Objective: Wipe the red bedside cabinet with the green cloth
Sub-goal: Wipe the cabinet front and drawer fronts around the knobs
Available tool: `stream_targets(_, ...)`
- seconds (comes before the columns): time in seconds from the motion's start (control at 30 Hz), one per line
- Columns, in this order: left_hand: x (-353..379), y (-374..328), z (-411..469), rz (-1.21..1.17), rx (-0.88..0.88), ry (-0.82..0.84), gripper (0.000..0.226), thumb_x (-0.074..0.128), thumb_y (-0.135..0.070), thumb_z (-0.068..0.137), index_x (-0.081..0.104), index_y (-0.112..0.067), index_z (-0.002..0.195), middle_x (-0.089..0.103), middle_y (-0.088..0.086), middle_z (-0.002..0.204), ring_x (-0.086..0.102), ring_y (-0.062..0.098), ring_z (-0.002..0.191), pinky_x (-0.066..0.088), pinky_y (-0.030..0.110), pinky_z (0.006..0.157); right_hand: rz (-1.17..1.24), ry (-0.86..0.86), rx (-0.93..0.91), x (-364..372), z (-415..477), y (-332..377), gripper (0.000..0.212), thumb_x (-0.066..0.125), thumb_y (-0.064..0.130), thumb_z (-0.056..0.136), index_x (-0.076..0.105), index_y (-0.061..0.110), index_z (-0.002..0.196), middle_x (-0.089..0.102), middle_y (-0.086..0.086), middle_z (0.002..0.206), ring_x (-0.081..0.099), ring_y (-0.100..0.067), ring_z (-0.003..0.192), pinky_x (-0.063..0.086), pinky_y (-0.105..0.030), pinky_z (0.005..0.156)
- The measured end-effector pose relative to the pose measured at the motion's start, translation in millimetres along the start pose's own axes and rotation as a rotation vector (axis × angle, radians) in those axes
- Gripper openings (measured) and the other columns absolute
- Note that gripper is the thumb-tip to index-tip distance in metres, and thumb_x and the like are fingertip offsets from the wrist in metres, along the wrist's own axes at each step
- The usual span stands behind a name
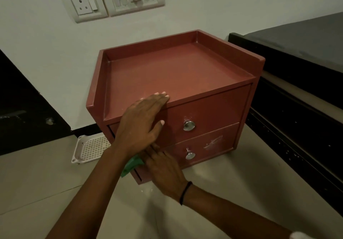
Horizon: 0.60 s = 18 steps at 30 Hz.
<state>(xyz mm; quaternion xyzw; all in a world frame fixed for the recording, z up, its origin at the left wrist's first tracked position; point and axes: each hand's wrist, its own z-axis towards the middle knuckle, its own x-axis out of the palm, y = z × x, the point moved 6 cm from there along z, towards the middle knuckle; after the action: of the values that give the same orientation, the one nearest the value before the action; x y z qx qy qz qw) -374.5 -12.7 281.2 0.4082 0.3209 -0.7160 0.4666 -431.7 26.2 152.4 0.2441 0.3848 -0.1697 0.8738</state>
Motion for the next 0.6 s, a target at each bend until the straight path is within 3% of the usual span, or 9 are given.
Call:
stream_targets(0.07, -0.1, 0.4, 0.1, -0.009, -0.01, 0.004, 0.068, 0.053, -0.033, 0.088, 0.037, -0.024, 0.154, 0.037, -0.006, 0.159, 0.031, 0.011, 0.148, 0.023, 0.039, 0.12, 0.079, -0.051, 0.036, -14.8, -10.1, -13.0, 0.047, 0.042, 0.008, 0.091, 0.054, 0.015, 0.135, 0.059, -0.004, 0.135, 0.05, -0.022, 0.129, 0.051, -0.038, 0.1)
stream_targets(0.13, 0.3, 1.0, 0.2, -0.017, -0.01, 0.003, 0.068, 0.054, -0.033, 0.088, 0.037, -0.025, 0.153, 0.037, -0.007, 0.159, 0.031, 0.011, 0.148, 0.025, 0.04, 0.12, 0.199, -0.274, 0.185, -48.5, -28.3, -38.8, 0.033, 0.042, 0.016, 0.099, 0.059, 0.018, 0.128, 0.064, 0.001, 0.123, 0.058, -0.017, 0.116, 0.053, -0.042, 0.094)
stream_targets(0.2, 1.5, 1.1, 0.5, -0.014, -0.005, 0.006, 0.067, 0.053, -0.033, 0.089, 0.037, -0.025, 0.153, 0.037, -0.007, 0.16, 0.031, 0.011, 0.148, 0.027, 0.041, 0.12, 0.363, -0.564, 0.381, -91.0, -43.4, -73.7, 0.03, 0.043, 0.024, 0.105, 0.061, 0.019, 0.128, 0.065, 0.0, 0.126, 0.06, -0.019, 0.119, 0.051, -0.046, 0.098)
stream_targets(0.23, 1.9, 1.1, 0.7, -0.014, -0.006, 0.005, 0.066, 0.052, -0.034, 0.09, 0.037, -0.025, 0.153, 0.037, -0.007, 0.16, 0.031, 0.011, 0.148, 0.027, 0.041, 0.12, 0.383, -0.711, 0.455, -111.3, -48.7, -90.8, 0.031, 0.045, 0.017, 0.103, 0.061, 0.015, 0.13, 0.065, -0.004, 0.127, 0.06, -0.022, 0.121, 0.05, -0.048, 0.099)
stream_targets(0.33, 2.9, 1.0, 0.6, -0.015, -0.017, 0.002, 0.062, 0.048, -0.036, 0.093, 0.036, -0.026, 0.154, 0.036, -0.008, 0.16, 0.029, 0.01, 0.149, 0.025, 0.041, 0.121, 0.17, -0.943, 0.509, -148.0, -50.5, -119.8, 0.048, 0.039, -0.005, 0.092, 0.057, 0.005, 0.135, 0.06, -0.009, 0.135, 0.056, -0.029, 0.127, 0.046, -0.052, 0.105)
stream_targets(0.4, 2.9, 1.5, 0.2, -0.015, -0.014, 0.001, 0.062, 0.047, -0.037, 0.094, 0.036, -0.026, 0.154, 0.036, -0.008, 0.16, 0.03, 0.01, 0.149, 0.026, 0.042, 0.121, 0.002, -0.836, 0.356, -141.5, -36.9, -120.9, 0.055, 0.042, -0.017, 0.087, 0.054, 0.004, 0.137, 0.055, -0.01, 0.14, 0.052, -0.031, 0.13, 0.043, -0.052, 0.108)
stream_targets(0.5, 2.5, 2.2, 0.5, -0.015, -0.007, 0.006, 0.063, 0.048, -0.037, 0.093, 0.036, -0.026, 0.154, 0.036, -0.007, 0.16, 0.03, 0.011, 0.148, 0.027, 0.043, 0.121, -0.218, -0.426, 0.062, -98.1, -16.4, -123.9, 0.062, 0.054, -0.017, 0.087, 0.05, 0.011, 0.141, 0.048, -0.011, 0.139, 0.052, -0.032, 0.117, 0.049, -0.049, 0.094)
stream_targets(0.6, 2.9, 1.7, 0.8, -0.004, -0.013, 0.007, 0.062, 0.045, -0.039, 0.094, 0.035, -0.025, 0.154, 0.036, -0.007, 0.16, 0.029, 0.01, 0.149, 0.026, 0.043, 0.121, -0.233, -0.286, -0.037, -83.9, -10.9, -131.6, 0.065, 0.063, -0.015, 0.085, 0.049, 0.014, 0.142, 0.045, -0.008, 0.136, 0.051, -0.029, 0.105, 0.052, -0.045, 0.085)
